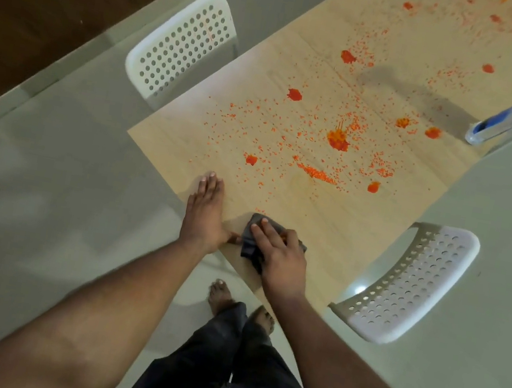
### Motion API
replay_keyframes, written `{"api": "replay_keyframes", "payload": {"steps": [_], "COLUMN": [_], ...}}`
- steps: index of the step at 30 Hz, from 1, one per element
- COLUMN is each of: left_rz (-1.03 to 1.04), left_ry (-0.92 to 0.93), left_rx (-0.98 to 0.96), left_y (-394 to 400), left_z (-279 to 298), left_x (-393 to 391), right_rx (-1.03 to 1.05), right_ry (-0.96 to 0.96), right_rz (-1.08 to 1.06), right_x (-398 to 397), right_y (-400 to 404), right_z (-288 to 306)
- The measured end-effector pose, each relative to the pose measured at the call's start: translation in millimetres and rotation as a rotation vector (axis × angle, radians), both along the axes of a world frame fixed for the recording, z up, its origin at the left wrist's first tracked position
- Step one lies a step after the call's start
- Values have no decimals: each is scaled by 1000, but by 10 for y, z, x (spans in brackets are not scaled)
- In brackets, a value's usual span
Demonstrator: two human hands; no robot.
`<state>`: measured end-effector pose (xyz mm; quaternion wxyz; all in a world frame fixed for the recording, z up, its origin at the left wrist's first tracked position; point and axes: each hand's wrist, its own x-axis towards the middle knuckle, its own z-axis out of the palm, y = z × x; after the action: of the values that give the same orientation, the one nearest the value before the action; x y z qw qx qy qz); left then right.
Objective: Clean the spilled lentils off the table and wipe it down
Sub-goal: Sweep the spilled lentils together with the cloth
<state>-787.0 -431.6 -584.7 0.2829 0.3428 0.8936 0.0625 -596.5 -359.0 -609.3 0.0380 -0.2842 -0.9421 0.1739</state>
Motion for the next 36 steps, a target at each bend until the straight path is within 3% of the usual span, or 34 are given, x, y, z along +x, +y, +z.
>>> {"api": "replay_keyframes", "payload": {"steps": [3, 10, 15, 20, 32, 36], "left_rz": [19, -1, 7, -113, -240, -241], "left_ry": [-4, 23, 90, 141, 38, 30], "left_rx": [-7, -8, 113, 135, 21, 38], "left_y": [9, -2, -14, 135, 238, 118], "left_z": [-22, 36, 148, 157, 83, 84], "left_x": [-1, -10, -263, -739, -1402, -1639], "right_rx": [1, -205, -179, -97, -96, -75], "right_ry": [19, 135, 190, 5, -1, 102], "right_rz": [-78, -426, -257, -77, -634, -612], "right_x": [-316, -656, -398, -606, -1567, -1547], "right_y": [276, 921, 373, -201, 720, 315], "right_z": [57, 206, 320, 68, 189, 282]}}
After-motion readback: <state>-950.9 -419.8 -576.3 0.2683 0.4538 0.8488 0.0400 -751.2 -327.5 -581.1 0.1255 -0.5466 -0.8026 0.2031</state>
